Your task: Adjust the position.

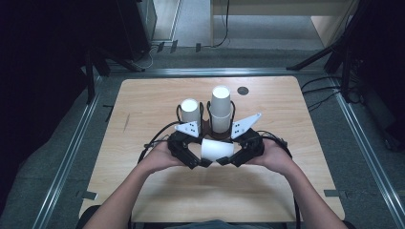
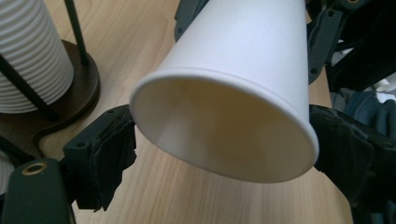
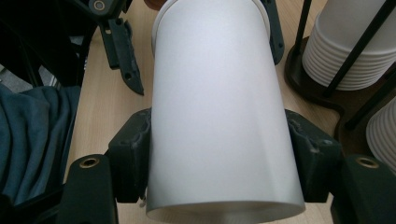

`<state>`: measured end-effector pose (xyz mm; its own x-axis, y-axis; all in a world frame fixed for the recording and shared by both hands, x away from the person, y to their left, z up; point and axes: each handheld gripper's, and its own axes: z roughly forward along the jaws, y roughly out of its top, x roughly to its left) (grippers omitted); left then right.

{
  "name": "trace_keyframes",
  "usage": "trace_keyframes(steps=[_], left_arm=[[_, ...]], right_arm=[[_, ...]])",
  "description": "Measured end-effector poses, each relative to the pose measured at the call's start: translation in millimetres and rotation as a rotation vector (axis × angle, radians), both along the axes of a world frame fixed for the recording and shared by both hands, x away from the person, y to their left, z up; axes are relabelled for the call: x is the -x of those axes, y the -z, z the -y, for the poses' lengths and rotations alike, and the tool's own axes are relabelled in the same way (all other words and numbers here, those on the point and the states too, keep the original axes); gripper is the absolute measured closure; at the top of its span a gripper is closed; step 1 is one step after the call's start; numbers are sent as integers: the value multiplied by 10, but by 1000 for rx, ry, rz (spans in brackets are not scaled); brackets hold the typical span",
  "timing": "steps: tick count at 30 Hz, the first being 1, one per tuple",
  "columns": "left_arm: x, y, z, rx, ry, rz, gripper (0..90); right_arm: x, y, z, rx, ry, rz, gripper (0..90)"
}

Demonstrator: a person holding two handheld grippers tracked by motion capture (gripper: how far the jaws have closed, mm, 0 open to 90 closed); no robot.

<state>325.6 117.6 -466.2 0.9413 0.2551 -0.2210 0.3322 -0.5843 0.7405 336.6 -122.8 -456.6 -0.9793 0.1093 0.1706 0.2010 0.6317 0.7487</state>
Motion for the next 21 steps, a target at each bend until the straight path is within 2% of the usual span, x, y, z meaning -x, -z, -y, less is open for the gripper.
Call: trace_keyframes(steps=[3, 10, 14, 19, 21], left_arm=[[38, -5, -16, 49, 6, 0, 126], [29, -13, -29, 99, -5, -13, 127], [41, -6, -48, 125, 15, -15, 137], [69, -19, -62, 110, 29, 29, 216], [70, -22, -73, 114, 34, 24, 239]], right_arm=[[5, -21, 12, -26, -13, -16, 335], [3, -25, 7, -44, -19, -19, 335], [8, -36, 9, -65, -32, -40, 335], [12, -47, 21, -78, -40, -44, 340], [11, -47, 25, -78, -45, -43, 345]])
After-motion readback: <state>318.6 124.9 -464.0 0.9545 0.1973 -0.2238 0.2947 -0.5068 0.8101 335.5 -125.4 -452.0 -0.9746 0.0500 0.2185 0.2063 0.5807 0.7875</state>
